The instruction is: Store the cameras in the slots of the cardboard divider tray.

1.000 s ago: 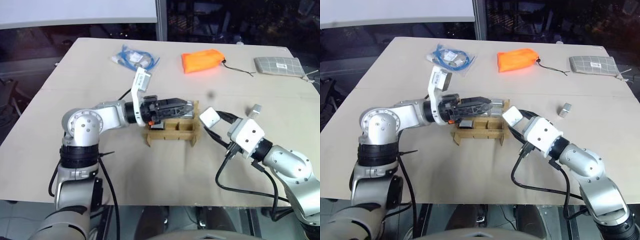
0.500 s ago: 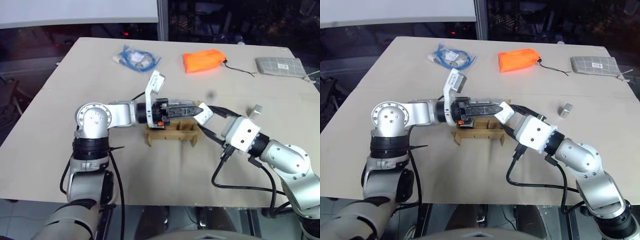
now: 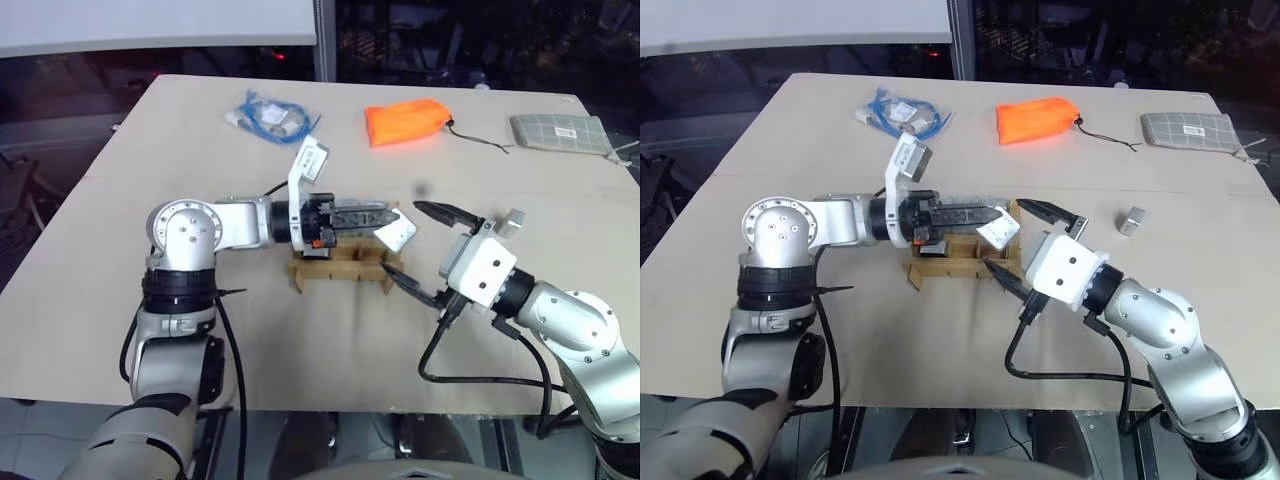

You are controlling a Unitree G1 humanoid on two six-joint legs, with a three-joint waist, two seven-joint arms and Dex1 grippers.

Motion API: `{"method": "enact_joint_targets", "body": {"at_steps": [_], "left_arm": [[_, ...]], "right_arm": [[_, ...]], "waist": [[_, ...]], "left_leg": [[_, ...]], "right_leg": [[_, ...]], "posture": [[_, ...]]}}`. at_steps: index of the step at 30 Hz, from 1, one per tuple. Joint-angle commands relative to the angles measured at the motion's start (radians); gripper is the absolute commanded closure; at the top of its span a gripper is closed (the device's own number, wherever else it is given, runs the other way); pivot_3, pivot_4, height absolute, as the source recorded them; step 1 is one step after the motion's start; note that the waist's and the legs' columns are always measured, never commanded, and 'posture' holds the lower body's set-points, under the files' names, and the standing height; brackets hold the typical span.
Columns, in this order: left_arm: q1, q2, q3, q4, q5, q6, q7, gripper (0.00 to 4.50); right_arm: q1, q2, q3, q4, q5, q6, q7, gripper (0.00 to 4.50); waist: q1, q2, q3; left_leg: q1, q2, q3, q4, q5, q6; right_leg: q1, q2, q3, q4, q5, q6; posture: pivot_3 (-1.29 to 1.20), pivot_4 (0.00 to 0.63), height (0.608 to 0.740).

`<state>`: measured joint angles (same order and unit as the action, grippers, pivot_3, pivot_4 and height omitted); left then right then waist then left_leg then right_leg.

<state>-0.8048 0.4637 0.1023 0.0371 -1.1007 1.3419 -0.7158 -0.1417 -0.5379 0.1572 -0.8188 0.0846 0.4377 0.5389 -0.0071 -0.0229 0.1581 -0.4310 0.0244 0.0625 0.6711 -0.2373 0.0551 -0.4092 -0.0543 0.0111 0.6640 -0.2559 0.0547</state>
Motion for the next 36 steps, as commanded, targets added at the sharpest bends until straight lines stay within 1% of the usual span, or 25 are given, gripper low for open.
{"method": "enact_joint_targets", "body": {"at_steps": [1, 3, 5, 8, 11, 12, 15, 19, 23, 31, 36], "left_arm": [[-0.02, 0.099, -0.061, 0.0, 0.153, -0.205, -0.164, 3.78], [-0.014, 0.171, -0.164, 0.014, 0.296, -0.374, -0.304, 3.78], [-0.023, 0.202, -0.225, 0.054, 0.383, -0.485, -0.402, 3.78], [-0.056, 0.211, -0.281, 0.142, 0.48, -0.609, -0.518, 3.78], [-0.102, 0.217, -0.363, 0.25, 0.615, -0.765, -0.63, 3.78], [-0.117, 0.213, -0.377, 0.288, 0.645, -0.802, -0.655, 3.78], [-0.143, 0.193, -0.406, 0.39, 0.732, -0.925, -0.707, 3.78], [-0.16, 0.172, -0.417, 0.501, 0.816, -1.054, -0.759, 3.78], [-0.19, 0.15, -0.408, 0.577, 0.852, -1.106, -0.8, 3.78], [-0.207, 0.149, -0.425, 0.613, 0.941, -1.239, -0.851, 3.78], [-0.198, 0.128, -0.435, 0.593, 0.977, -1.265, -0.848, 3.78]], "right_arm": [[0.078, 0.056, -0.125, -0.085, 0.15, 0.077, -0.022, 0.04], [0.14, 0.07, -0.192, -0.117, 0.249, 0.111, -0.002, 0.04], [0.181, 0.063, -0.227, -0.141, 0.298, 0.128, 0.006, 0.04], [0.233, 0.052, -0.262, -0.169, 0.342, 0.126, 0.008, 0.04], [0.278, 0.039, -0.282, -0.189, 0.365, 0.127, -0.003, 0.04], [0.287, 0.036, -0.283, -0.192, 0.367, 0.126, -0.009, 0.04], [0.318, 0.027, -0.267, -0.195, 0.337, 0.108, -0.029, 0.04], [0.344, 0.042, -0.245, -0.21, 0.308, 0.095, -0.076, 0.04], [0.355, 0.043, -0.232, -0.205, 0.292, 0.08, -0.091, 0.04], [0.35, 0.045, -0.212, -0.182, 0.262, 0.057, -0.102, 0.04], [0.359, 0.05, -0.204, -0.174, 0.251, 0.051, -0.11, 0.04]], "waist": [[0.0, 0.0, 0.0], [0.0, 0.0, 0.0], [0.002, 0.0, 0.0], [0.011, 0.0, 0.0], [0.016, 0.0, 0.0], [0.018, 0.0, 0.0], [0.019, 0.0, 0.0], [0.018, 0.0, 0.0], [0.017, 0.0, 0.0], [0.013, 0.0, 0.0], [0.012, 0.0, -0.001]], "left_leg": [[0.0, 0.0, 0.0, 0.0, 0.0, 0.0], [0.0, 0.0, 0.0, -0.001, 0.0, 0.0], [0.0, -0.001, 0.001, -0.001, 0.0, 0.0], [0.0, -0.001, 0.001, -0.001, 0.0, 0.0], [0.0, -0.001, 0.001, -0.001, -0.001, 0.001], [0.0, -0.002, 0.002, -0.001, -0.002, 0.003], [0.0, -0.002, 0.002, -0.001, -0.002, 0.004], [-0.001, -0.001, 0.002, 0.0, -0.003, 0.004], [-0.001, -0.001, 0.002, 0.0, -0.003, 0.005], [0.0, 0.0, 0.002, 0.001, -0.003, 0.005], [0.0, 0.001, 0.002, 0.001, -0.003, 0.005]], "right_leg": [[0.0, 0.0, 0.0, 0.0, 0.0, 0.0], [0.0, 0.0, 0.0, -0.001, 0.0, 0.0], [0.0, 0.0, 0.001, -0.001, 0.0, 0.0], [0.0, 0.0, 0.0, -0.001, 0.0, 0.0], [0.0, 0.0, 0.0, -0.001, 0.0, 0.0], [0.0, 0.001, 0.0, -0.001, 0.0, 0.0], [0.0, 0.001, 0.001, -0.001, 0.0, 0.0], [0.0, 0.001, 0.001, -0.001, 0.0, 0.0], [-0.001, 0.001, 0.001, -0.001, 0.0, 0.0], [0.0, 0.002, 0.001, -0.001, 0.0, 0.0], [0.0, 0.002, 0.001, 0.0, 0.0, 0.0]], "posture": [[0.0, 0.15, 0.74], [0.0, 0.15, 0.74], [0.0, 0.15, 0.74], [0.0, 0.15, 0.74], [0.0, 0.15, 0.74], [0.0, 0.15, 0.74], [0.0, 0.15, 0.74], [0.0, 0.15, 0.74], [0.0, 0.15, 0.74], [0.0, 0.15, 0.74], [0.0, 0.15, 0.74]]}}
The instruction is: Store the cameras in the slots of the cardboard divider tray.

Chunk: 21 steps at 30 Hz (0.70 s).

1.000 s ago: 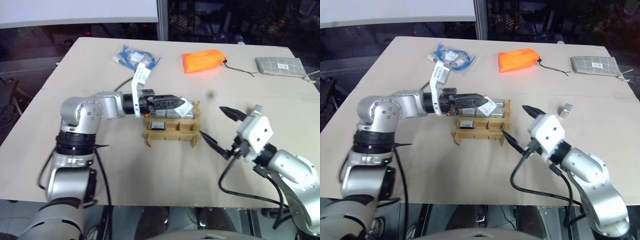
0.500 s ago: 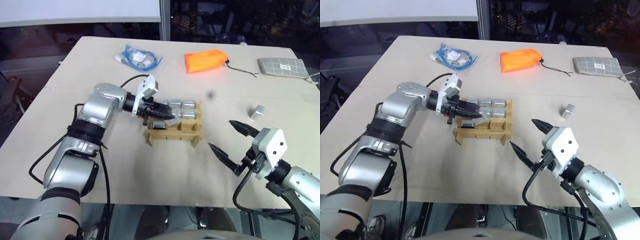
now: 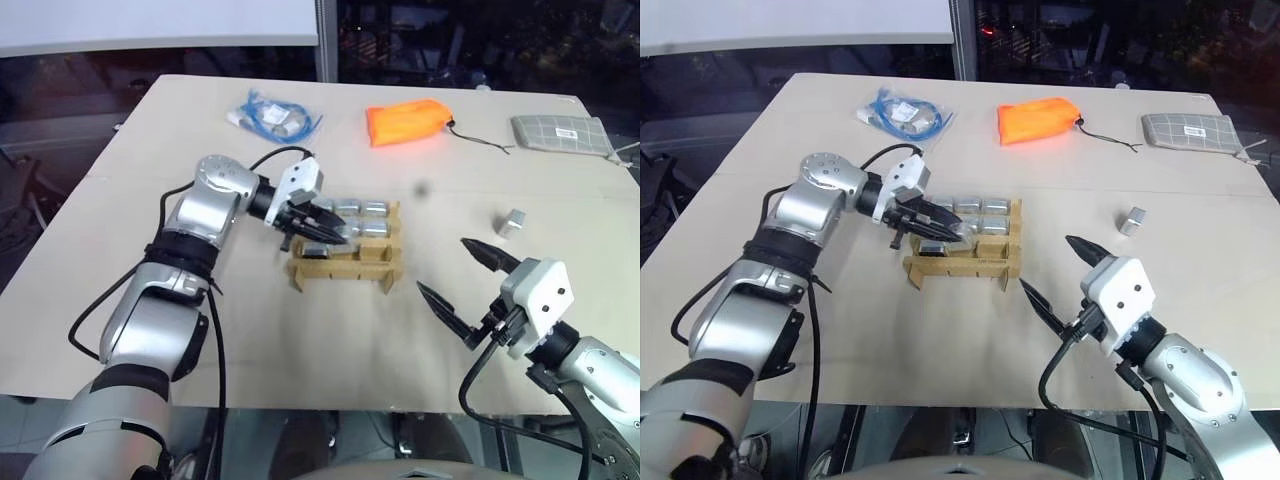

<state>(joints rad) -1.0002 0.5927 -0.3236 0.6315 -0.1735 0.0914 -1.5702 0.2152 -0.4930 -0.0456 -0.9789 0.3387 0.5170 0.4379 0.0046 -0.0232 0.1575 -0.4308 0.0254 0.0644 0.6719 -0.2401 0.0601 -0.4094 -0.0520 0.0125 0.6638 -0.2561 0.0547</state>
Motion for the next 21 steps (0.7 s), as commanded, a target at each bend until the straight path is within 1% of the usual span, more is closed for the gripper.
{"method": "enact_joint_targets", "body": {"at_steps": [1, 2, 3, 4, 7, 9, 13, 16, 21], "left_arm": [[-0.002, -0.004, -0.008, -0.003, 0.052, -0.013, 0.01, 3.78], [0.0, -0.006, -0.007, -0.012, 0.055, -0.006, 0.01, 3.78], [0.001, -0.007, -0.005, -0.02, 0.056, 0.0, 0.011, 2.72], [0.003, -0.008, 0.0, -0.029, 0.058, 0.004, 0.016, 2.39], [0.017, -0.003, 0.016, -0.069, 0.06, 0.018, 0.015, 0.85], [0.026, -0.006, 0.04, -0.106, 0.045, 0.04, 0.036, 0.01], [0.049, 0.003, 0.072, -0.192, 0.007, 0.113, 0.041, 0.01], [0.093, 0.024, 0.085, -0.248, 0.003, 0.129, 0.047, 0.01], [0.174, 0.047, 0.093, -0.321, 0.018, 0.075, 0.082, 0.01]], "right_arm": [[0.002, 0.005, 0.0, -0.012, -0.005, -0.029, -0.01, 0.04], [0.003, 0.005, -0.003, -0.008, -0.003, -0.03, -0.009, 0.04], [0.005, 0.004, -0.006, -0.004, -0.002, -0.032, -0.007, 0.0], [0.005, 0.003, -0.008, 0.001, -0.002, -0.034, -0.006, 0.0], [0.005, 0.0, -0.01, 0.015, -0.002, -0.041, -0.004, 0.0], [-0.003, 0.001, -0.007, 0.03, -0.012, -0.045, -0.009, 0.0], [-0.024, -0.001, 0.0, 0.06, -0.027, -0.052, -0.009, 0.0], [-0.049, 0.0, 0.001, 0.091, -0.022, -0.053, -0.001, 0.0], [-0.086, -0.012, -0.004, 0.126, -0.002, -0.05, 0.029, 0.0]], "waist": [[0.0, 0.0, 0.0], [0.001, 0.0, -0.001], [0.001, 0.0, 0.0], [0.001, 0.0, 0.0], [0.001, 0.0, 0.0], [0.002, 0.0, 0.0], [0.004, 0.0, 0.0], [0.003, 0.0, 0.0], [0.003, 0.0, 0.0]], "left_leg": [[0.0, 0.0, 0.0, 0.0, 0.0, 0.0], [0.0, 0.0, 0.0, 0.0, 0.0, 0.0], [0.0, 0.0, 0.0, 0.001, 0.0, 0.0], [0.0, 0.0, 0.0, 0.001, 0.0, 0.0], [-0.001, 0.0, 0.0, 0.002, 0.0, 0.0], [-0.001, 0.0, -0.001, 0.002, 0.0, 0.0], [-0.001, 0.001, -0.001, 0.002, 0.0, 0.0], [-0.001, 0.001, -0.001, 0.002, 0.0, 0.0], [-0.001, 0.001, 0.0, 0.002, 0.0, 0.0]], "right_leg": [[0.0, 0.0, 0.0, 0.0, 0.0, 0.0], [0.0, 0.0, 0.0, 0.0, 0.0, 0.0], [0.001, 0.0, 0.0, 0.0, 0.0, 0.0], [0.001, 0.0, 0.0, 0.0, 0.0, 0.0], [0.0, 0.0, 0.0, 0.0, 0.0, 0.0], [0.0, 0.0, 0.0, 0.0, 0.0, 0.0], [0.0, 0.0, -0.001, 0.0, 0.0, 0.0], [0.0, 0.0, 0.0, 0.0, 0.0, 0.0], [0.0, 0.0, 0.0, 0.0, 0.0, 0.0]], "posture": [[0.0, 0.15, 0.74], [0.0, 0.15, 0.74], [0.0, 0.15, 0.74], [0.0, 0.15, 0.74], [0.0, 0.15, 0.74], [0.0, 0.15, 0.74], [0.0, 0.15, 0.74], [0.0, 0.15, 0.74], [0.0, 0.15, 0.74]]}}
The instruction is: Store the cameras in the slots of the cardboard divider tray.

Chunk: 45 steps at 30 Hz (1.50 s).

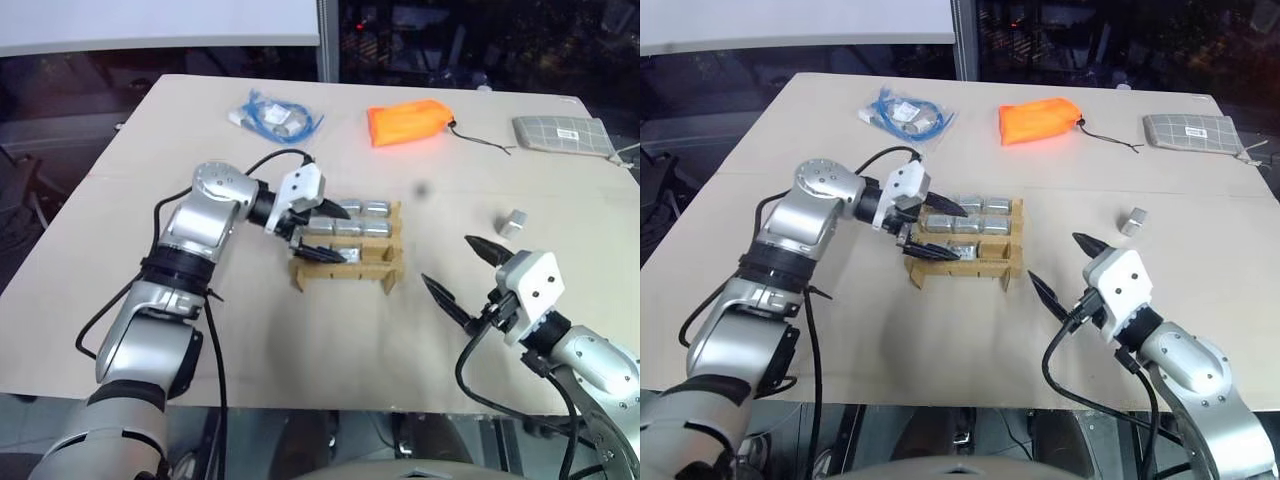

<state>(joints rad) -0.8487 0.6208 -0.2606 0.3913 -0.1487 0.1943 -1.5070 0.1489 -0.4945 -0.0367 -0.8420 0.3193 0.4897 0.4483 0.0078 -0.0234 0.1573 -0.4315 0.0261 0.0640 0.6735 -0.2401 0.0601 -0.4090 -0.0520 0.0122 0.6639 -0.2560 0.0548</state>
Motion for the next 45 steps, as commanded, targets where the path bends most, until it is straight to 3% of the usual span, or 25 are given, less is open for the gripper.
{"method": "enact_joint_targets", "body": {"at_steps": [1, 7, 12, 23, 26, 30, 38, 42, 45], "left_arm": [[0.037, 0.021, 0.031, -0.1, -0.008, -0.029, 0.025, 0.01], [0.089, 0.003, 0.026, -0.177, 0.006, -0.024, 0.103, 0.01], [0.096, 0.002, 0.008, -0.189, 0.02, -0.05, 0.112, 2.09], [0.094, 0.008, -0.015, -0.159, 0.028, -0.088, 0.083, 2.09], [0.086, 0.007, -0.018, -0.139, 0.032, -0.095, 0.079, 2.86], [0.08, 0.008, -0.021, -0.12, 0.037, -0.107, 0.072, 4.43], [0.034, -0.005, 0.018, -0.084, -0.041, 0.039, 0.061, 4.49], [0.033, 0.015, 0.017, -0.1, -0.061, 0.01, 0.01, 4.49], [0.062, 0.028, 0.024, -0.144, -0.064, -0.028, 0.006, 3.66]], "right_arm": [[-0.022, -0.013, -0.015, -0.009, 0.019, -0.022, 0.023, 0.0], [-0.024, -0.017, -0.017, -0.007, 0.017, -0.02, 0.029, 0.0], [-0.008, -0.018, -0.018, -0.022, 0.014, -0.014, 0.024, 0.0], [0.028, -0.02, -0.021, -0.062, 0.043, -0.064, 0.06, 0.0], [0.031, -0.024, -0.025, -0.066, 0.051, -0.066, 0.067, 0.0], [0.029, -0.029, -0.03, -0.063, 0.054, -0.067, 0.069, 0.0], [0.028, -0.035, -0.031, -0.057, 0.049, -0.071, 0.068, 0.0], [0.028, -0.038, -0.036, -0.055, 0.047, -0.073, 0.067, 0.0], [0.035, -0.039, -0.039, -0.059, 0.046, -0.076, 0.065, 0.0]], "waist": [[0.001, 0.0, 0.0], [0.007, 0.0, 0.0], [0.005, 0.0, 0.0], [0.005, 0.0, 0.0], [0.005, 0.0, 0.0], [0.006, 0.0, -0.001], [0.005, 0.0, -0.001], [0.005, 0.0, -0.001], [0.003, 0.0, -0.001]], "left_leg": [[0.0, 0.0, 0.0, 0.0, 0.0, 0.0], [0.0, 0.0, 0.0, 0.0, 0.0, 0.0], [0.0, 0.0, 0.0, 0.001, 0.0, 0.0], [0.0, 0.0, 0.0, 0.001, 0.0, 0.0], [0.0, 0.0, 0.0, 0.001, 0.0, 0.0], [0.001, 0.0, 0.0, 0.001, 0.0, 0.0], [0.002, 0.0, -0.001, 0.002, 0.0, 0.0], [0.002, 0.0, -0.001, 0.003, 0.0, 0.0], [0.001, 0.0, -0.001, 0.003, 0.0, 0.0]], "right_leg": [[0.0, 0.0, 0.0, 0.0, 0.0, 0.0], [0.0, 0.0, -0.001, 0.0, 0.0, 0.0], [0.0, 0.0, -0.001, 0.0, 0.0, 0.0], [0.0, 0.0, 0.0, 0.0, 0.0, 0.0], [0.0, 0.0, 0.0, 0.0, 0.0, 0.0], [0.001, 0.0, -0.001, 0.0, 0.0, 0.0], [0.002, 0.0, -0.001, 0.002, 0.0, 0.0], [0.002, 0.0, -0.001, 0.002, 0.0, 0.0], [0.002, 0.0, -0.001, 0.002, 0.0, 0.0]], "posture": [[0.0, 0.15, 0.74], [0.0, 0.15, 0.74], [0.0, 0.15, 0.74], [0.0, 0.15, 0.74], [0.0, 0.15, 0.74], [0.0, 0.15, 0.74], [0.0, 0.15, 0.74], [0.0, 0.15, 0.74], [0.0, 0.15, 0.74]]}}
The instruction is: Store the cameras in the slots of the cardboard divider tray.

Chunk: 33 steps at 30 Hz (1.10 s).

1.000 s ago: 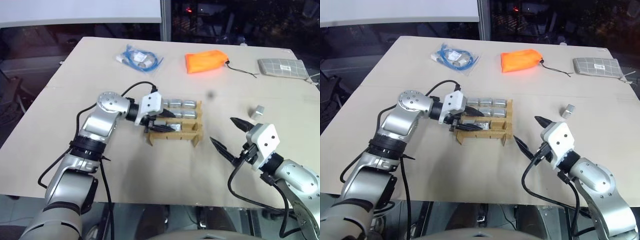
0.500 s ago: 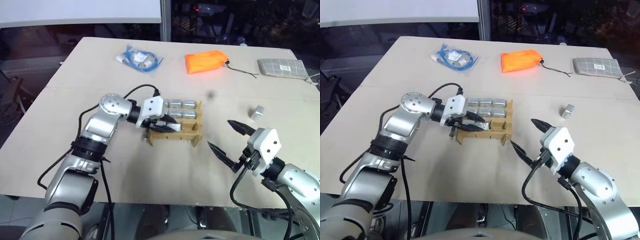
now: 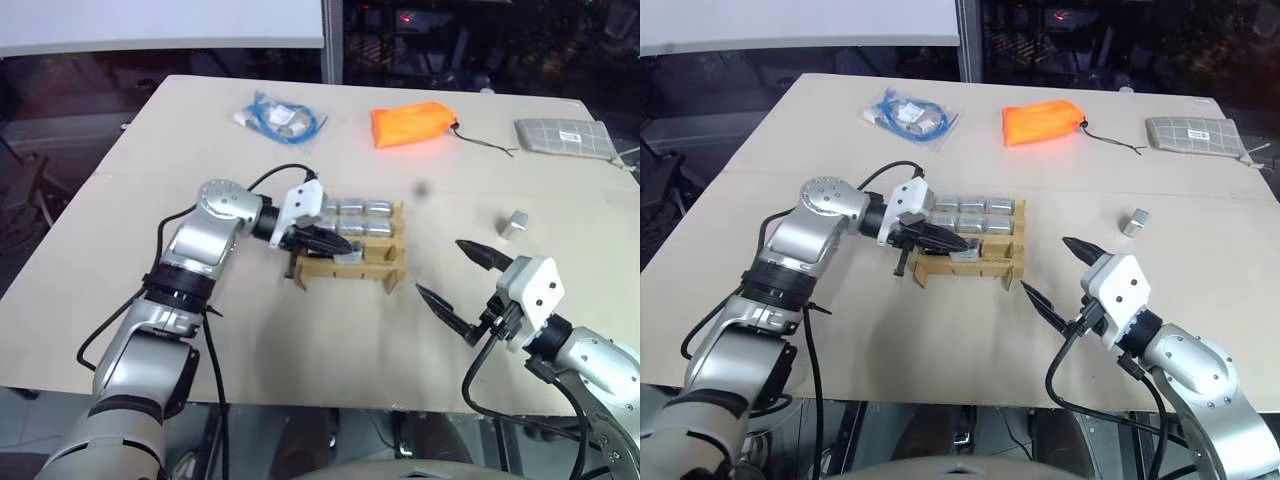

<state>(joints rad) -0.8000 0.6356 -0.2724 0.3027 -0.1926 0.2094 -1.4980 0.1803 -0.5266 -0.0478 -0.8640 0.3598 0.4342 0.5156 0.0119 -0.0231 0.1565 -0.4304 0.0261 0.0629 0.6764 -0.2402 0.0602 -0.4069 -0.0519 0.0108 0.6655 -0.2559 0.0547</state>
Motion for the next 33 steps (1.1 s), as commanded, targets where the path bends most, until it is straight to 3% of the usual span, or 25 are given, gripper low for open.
{"method": "enact_joint_targets", "body": {"at_steps": [1, 4, 11, 18, 24, 33], "left_arm": [[0.023, 0.007, 0.041, -0.06, -0.011, -0.08, 0.017, 3.2], [0.055, 0.005, 0.038, -0.064, 0.028, -0.144, 0.06, 1.98], [0.085, -0.007, 0.016, -0.023, 0.126, -0.268, 0.154, 1.98], [0.09, -0.022, 0.015, -0.01, 0.135, -0.283, 0.162, 1.98], [0.07, -0.031, 0.03, 0.006, 0.096, -0.239, 0.137, 3.65], [0.026, -0.033, 0.086, 0.025, -0.046, -0.012, 0.051, 3.76]], "right_arm": [[0.005, -0.007, -0.027, -0.038, 0.004, -0.021, -0.003, 0.0], [0.011, -0.006, -0.023, -0.04, 0.0, -0.024, -0.007, 0.0], [0.015, -0.005, -0.019, -0.041, -0.006, -0.026, -0.011, 0.0], [0.02, -0.007, -0.019, -0.046, -0.013, -0.023, -0.013, 0.0], [0.032, -0.007, -0.017, -0.053, -0.024, -0.024, -0.017, 0.0], [0.025, -0.001, 0.0, -0.043, -0.043, -0.032, -0.021, 0.0]], "waist": [[0.0, 0.0, 0.0], [0.001, 0.0, 0.0], [0.002, 0.0, 0.0], [0.002, 0.0, 0.0], [0.004, 0.0, -0.001], [0.002, 0.0, -0.001]], "left_leg": [[0.0, 0.0, 0.0, 0.0, 0.0, 0.0], [0.0, 0.0, 0.0, 0.0, 0.0, 0.0], [0.0, 0.0, 0.0, 0.0, 0.0, 0.0], [0.0, 0.0, 0.0, 0.0, 0.0, 0.0], [0.002, 0.0, -0.001, 0.002, 0.0, 0.0], [0.003, 0.0, -0.002, 0.003, -0.001, 0.001]], "right_leg": [[0.0, 0.0, 0.0, 0.0, 0.0, 0.0], [0.0, 0.0, 0.0, 0.0, 0.0, 0.0], [0.0, 0.0, 0.0, 0.0, 0.0, 0.0], [0.0, 0.0, 0.0, 0.0, 0.0, 0.0], [0.003, -0.001, -0.002, 0.0, 0.0, 0.0], [0.005, 0.0, -0.003, 0.0, 0.0, 0.0]], "posture": [[0.0, 0.15, 0.74], [0.0, 0.15, 0.74], [0.0, 0.15, 0.74], [0.0, 0.15, 0.74], [0.0, 0.15, 0.74], [0.0, 0.15, 0.74]]}}
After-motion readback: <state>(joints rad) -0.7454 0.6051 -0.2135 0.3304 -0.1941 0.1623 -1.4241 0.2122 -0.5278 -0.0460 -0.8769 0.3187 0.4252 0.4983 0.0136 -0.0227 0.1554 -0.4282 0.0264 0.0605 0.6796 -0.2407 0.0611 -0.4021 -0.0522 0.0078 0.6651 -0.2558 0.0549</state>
